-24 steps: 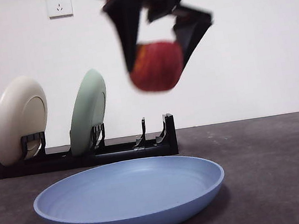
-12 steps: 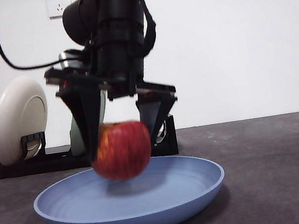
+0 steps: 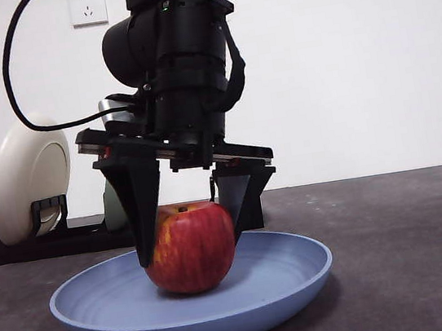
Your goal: Take the blue plate from the plate rack,put the plate on the table,take the apple from the table,put the apple in the plate
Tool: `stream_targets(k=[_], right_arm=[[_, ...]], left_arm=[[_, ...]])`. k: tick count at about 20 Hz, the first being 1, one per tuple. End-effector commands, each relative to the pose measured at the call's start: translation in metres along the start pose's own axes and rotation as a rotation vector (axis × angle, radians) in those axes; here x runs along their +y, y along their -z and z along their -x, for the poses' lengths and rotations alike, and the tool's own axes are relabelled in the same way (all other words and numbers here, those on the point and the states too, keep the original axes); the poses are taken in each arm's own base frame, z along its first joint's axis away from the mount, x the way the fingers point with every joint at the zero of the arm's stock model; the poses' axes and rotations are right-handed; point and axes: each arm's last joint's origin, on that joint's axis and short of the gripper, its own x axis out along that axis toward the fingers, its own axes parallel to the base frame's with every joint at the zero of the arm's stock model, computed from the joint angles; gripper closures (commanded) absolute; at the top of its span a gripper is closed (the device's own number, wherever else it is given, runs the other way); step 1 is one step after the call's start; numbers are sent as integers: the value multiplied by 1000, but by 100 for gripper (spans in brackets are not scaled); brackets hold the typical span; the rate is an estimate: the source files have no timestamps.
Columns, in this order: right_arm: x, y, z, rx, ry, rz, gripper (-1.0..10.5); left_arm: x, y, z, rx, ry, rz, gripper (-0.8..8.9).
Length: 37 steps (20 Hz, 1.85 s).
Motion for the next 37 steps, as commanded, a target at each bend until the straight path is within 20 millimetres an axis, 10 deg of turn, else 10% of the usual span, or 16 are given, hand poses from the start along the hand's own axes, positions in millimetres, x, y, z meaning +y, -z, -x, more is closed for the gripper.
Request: stream_targets(k=[1,6,13,18,22,37], right_arm=[[-1,4,-21,64,11,-11,316],[3,3,6,-18,-1,-1,316],[10,41,107,-228,-15,17,331],[11,90,180,-404,-35,20,946],[9,126,218,-519,-2,19,951],[1,137,234,-639,213,-48,945]], left_arm=[[0,0,0,0,-4,-20,822],[0,0,0,0,-4,-22,822],[0,0,0,1,-3,-24,821],[0,0,0,0,-3,-24,818],[0,0,0,1,1,-23,818],[-23,-19,-37,133,-14,-99,818]])
